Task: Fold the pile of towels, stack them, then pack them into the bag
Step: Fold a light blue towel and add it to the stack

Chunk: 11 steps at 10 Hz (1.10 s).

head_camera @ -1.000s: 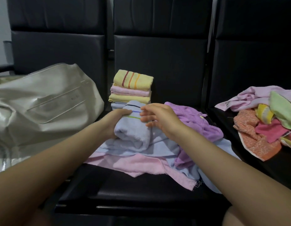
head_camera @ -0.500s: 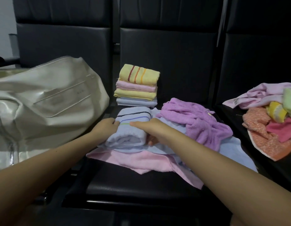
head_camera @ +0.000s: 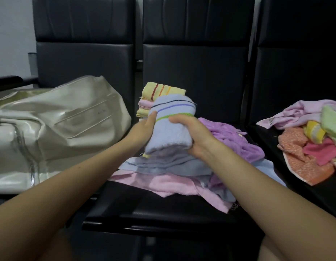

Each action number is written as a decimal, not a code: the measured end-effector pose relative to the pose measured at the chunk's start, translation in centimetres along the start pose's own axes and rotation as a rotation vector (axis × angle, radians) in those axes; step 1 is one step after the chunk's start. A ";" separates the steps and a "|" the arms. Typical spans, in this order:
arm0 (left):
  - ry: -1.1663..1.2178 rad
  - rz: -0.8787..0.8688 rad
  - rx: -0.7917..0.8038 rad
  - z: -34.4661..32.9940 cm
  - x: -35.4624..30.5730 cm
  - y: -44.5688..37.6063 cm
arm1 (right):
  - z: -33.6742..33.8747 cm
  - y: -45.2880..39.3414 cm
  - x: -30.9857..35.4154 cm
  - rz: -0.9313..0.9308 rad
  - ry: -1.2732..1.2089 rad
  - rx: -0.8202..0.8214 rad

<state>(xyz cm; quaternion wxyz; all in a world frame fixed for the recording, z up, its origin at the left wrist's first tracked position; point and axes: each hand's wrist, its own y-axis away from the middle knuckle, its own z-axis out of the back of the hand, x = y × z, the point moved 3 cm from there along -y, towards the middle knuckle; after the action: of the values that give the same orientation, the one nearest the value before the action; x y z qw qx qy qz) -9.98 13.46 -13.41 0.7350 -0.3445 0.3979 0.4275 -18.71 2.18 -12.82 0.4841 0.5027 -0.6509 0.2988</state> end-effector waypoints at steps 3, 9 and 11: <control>0.973 0.253 0.552 -2.0 -4.3 3.2 | 2.4 4.4 3.5 -0.138 -0.143 0.260; 0.868 0.150 0.005 -8.7 -4.5 -0.6 | 7.0 -0.4 0.4 -0.048 -0.309 -0.235; 0.532 -0.014 -0.208 -5.7 -2.8 -6.8 | 8.2 -6.6 3.0 0.044 -0.043 -0.523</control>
<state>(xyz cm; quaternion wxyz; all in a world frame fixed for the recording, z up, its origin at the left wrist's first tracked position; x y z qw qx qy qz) -6.37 4.88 -12.35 0.5682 -0.5210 0.5285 0.3556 -15.27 -8.21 -13.53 0.5772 0.3525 -0.7268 0.1200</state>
